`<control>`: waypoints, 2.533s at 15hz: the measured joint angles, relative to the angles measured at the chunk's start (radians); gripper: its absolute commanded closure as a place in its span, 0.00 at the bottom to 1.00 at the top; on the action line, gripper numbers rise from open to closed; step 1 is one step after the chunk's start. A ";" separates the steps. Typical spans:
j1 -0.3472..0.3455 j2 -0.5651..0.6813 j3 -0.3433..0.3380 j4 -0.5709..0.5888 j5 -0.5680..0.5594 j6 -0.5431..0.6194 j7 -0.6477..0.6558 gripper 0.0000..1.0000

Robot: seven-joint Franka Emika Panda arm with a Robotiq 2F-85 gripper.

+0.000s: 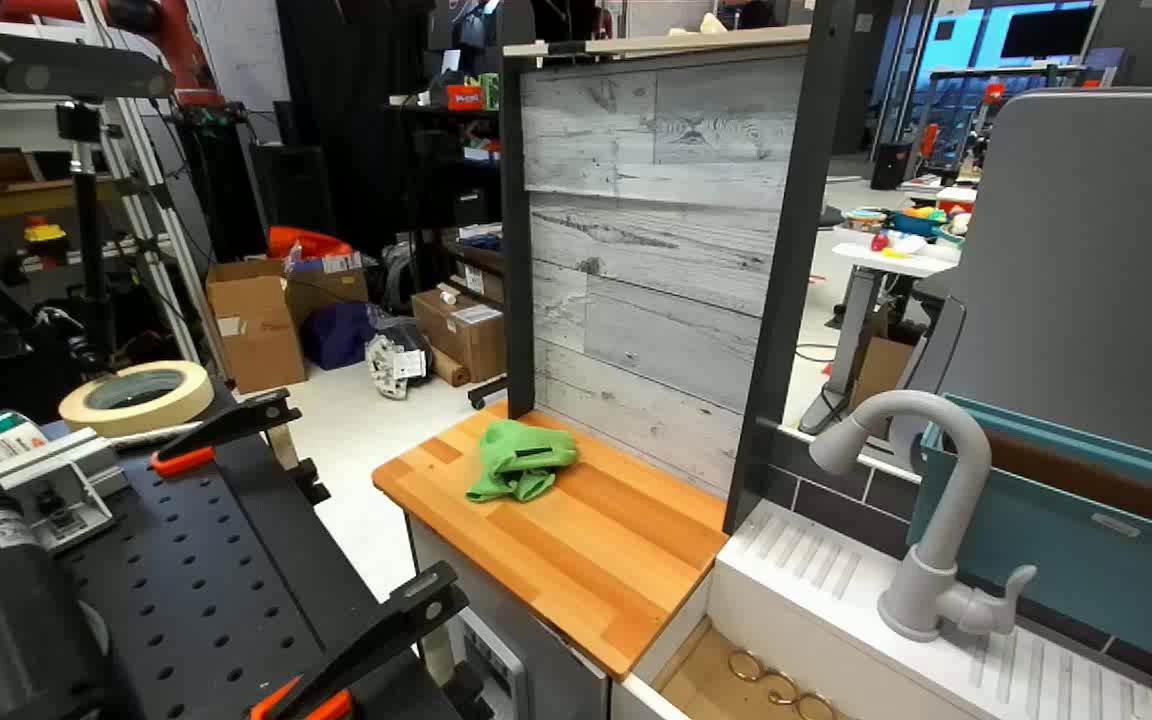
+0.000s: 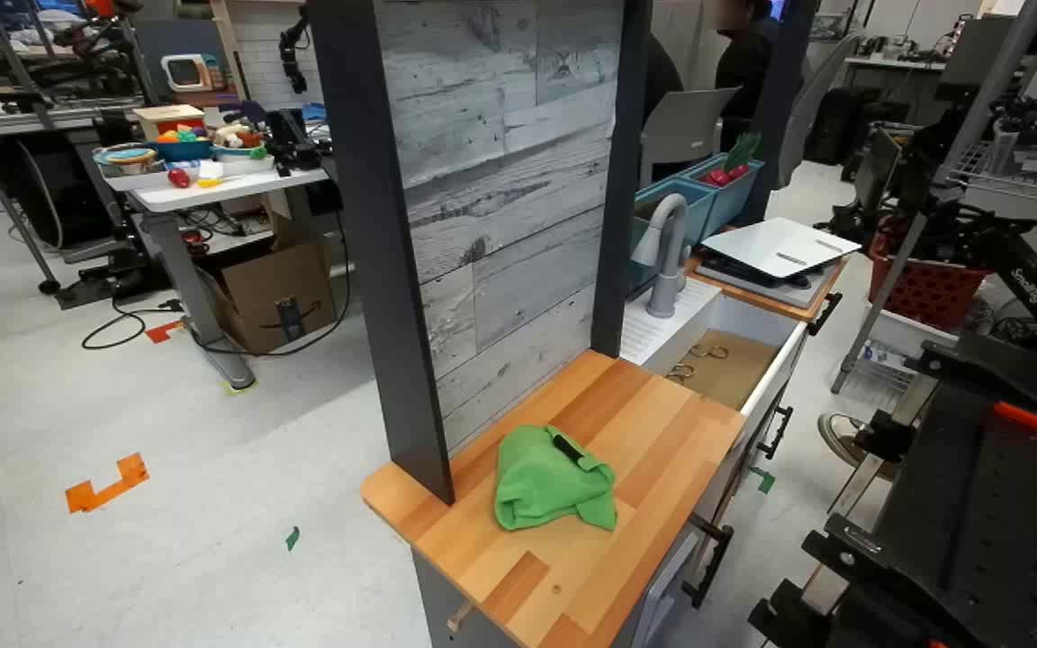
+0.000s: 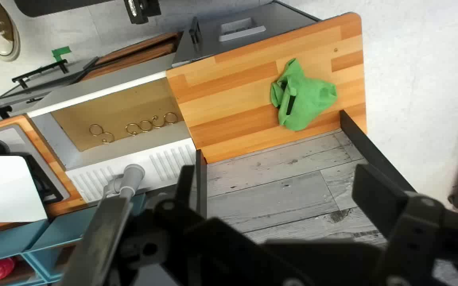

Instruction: Move the tap

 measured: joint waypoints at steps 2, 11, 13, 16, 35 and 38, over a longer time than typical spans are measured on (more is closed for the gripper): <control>0.000 0.000 0.000 0.000 0.000 0.000 0.000 0.00; 0.000 0.000 0.000 0.000 0.000 0.000 0.000 0.00; 0.000 0.000 0.000 0.000 0.000 0.000 0.000 0.00; 0.000 0.000 0.000 0.000 0.000 0.000 0.000 0.00; -0.096 0.576 -0.129 0.402 0.054 0.023 0.320 0.00; -0.112 0.728 -0.165 0.515 0.211 0.022 0.316 0.00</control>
